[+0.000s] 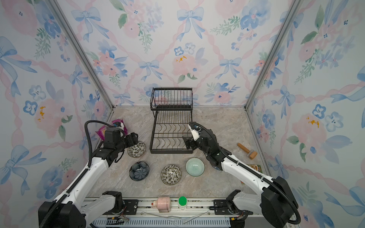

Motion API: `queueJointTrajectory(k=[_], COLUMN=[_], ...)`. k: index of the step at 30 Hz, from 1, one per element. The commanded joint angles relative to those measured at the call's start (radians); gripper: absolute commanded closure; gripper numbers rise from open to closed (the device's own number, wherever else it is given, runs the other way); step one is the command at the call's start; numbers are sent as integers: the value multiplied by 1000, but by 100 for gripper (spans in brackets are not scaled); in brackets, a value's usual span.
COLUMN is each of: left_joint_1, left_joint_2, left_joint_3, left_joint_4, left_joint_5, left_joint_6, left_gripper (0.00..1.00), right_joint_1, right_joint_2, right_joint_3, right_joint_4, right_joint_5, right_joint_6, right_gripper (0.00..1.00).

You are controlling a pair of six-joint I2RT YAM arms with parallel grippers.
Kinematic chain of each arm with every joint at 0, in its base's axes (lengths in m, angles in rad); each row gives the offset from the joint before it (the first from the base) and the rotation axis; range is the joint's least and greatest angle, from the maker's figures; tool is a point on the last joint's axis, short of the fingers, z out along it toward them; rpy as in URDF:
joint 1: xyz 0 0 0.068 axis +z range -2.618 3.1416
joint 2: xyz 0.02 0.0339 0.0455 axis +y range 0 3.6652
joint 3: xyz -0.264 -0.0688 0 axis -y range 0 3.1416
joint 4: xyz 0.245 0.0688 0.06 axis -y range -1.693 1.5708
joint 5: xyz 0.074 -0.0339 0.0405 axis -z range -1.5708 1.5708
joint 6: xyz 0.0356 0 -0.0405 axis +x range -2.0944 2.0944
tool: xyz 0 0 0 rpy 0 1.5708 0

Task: Load bowls into a dish rack
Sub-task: Pick up the bowl from the middle-left of the table.

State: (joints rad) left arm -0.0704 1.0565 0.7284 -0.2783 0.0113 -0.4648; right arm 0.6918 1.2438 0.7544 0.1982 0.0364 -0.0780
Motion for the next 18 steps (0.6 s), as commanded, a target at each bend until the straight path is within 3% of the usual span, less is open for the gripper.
queueJointTrajectory(k=[1, 8, 14, 18], left_joint_1=[45, 34, -116, -210], left_joint_2=[7, -66, -95, -65], left_joint_3=[-42, -102, -117, -113], left_joint_4=[-61, -60, -61, -81], left_joint_5=[80, 108, 20, -35], left_joint_6=[-51, -109, -168, -179], left_gripper=[22, 30, 35, 41], right_joint_1=[60, 66, 52, -8], right_joint_2=[28, 7, 3, 14], right_joint_3=[-31, -81, -117, -124], right_joint_4=[111, 178, 228, 239], right_joint_5=[-13, -10, 8, -51], right_joint_6=[-58, 2, 45, 123], right_gripper=[4, 4, 4, 4])
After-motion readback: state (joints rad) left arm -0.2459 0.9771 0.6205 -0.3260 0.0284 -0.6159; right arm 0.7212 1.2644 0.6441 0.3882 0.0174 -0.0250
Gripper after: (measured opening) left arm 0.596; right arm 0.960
